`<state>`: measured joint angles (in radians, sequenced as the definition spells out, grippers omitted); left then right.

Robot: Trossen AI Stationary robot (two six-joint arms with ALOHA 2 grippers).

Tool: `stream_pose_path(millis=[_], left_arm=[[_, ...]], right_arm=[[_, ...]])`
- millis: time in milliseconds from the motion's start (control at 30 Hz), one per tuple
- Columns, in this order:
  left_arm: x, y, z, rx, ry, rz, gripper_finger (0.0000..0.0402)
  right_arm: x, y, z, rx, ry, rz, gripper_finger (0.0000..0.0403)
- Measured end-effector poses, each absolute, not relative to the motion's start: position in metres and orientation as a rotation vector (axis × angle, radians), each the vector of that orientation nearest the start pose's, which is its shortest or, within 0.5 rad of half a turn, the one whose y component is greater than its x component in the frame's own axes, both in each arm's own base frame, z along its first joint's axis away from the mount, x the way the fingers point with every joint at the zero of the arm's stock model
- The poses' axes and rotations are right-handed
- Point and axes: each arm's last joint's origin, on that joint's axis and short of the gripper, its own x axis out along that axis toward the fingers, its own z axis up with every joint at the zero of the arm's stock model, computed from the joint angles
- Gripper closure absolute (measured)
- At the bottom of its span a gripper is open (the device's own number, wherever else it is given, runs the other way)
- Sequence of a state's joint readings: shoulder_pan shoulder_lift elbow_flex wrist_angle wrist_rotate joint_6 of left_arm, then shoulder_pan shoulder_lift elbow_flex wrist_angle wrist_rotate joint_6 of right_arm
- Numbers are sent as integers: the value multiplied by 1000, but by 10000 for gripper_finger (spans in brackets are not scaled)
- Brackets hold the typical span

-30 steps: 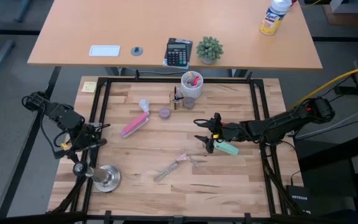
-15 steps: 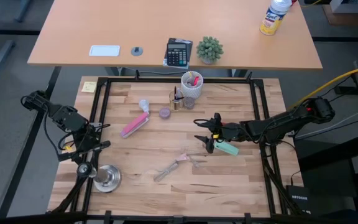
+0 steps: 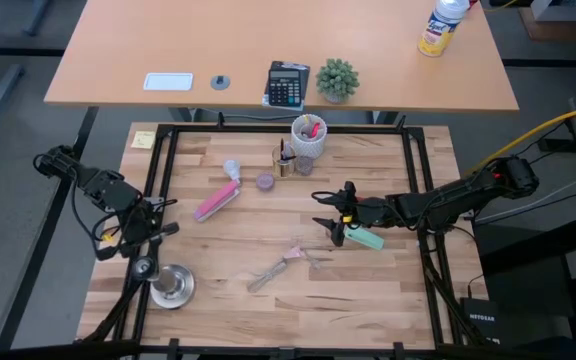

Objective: Screw lightbulb
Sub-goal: Move the lamp socket to the center of the table

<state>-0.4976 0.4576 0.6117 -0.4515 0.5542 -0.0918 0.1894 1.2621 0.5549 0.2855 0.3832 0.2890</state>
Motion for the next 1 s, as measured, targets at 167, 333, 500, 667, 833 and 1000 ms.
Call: stream_pose_path(millis=[167,333,500,667,833,1000], left_arm=[[85,-63,291,-64,333,-1031,337],[85,-63,293,-48,313,-1032,337],[83,-61,299,-33,236,-1012,337],[80,-59,307,-24,137,-1002,338],[79,-59,317,-4,18,-1000,335],[83,-56,320,78,-58,-857,339]], right_arm=[[249,37,203,165,374,-247,123],[249,37,203,165,374,-247,123],[249,37,203,165,374,-247,123],[249,37,203,165,374,-247,123],[249,37,203,165,374,-247,123],[249,37,203,165,374,-247,123]])
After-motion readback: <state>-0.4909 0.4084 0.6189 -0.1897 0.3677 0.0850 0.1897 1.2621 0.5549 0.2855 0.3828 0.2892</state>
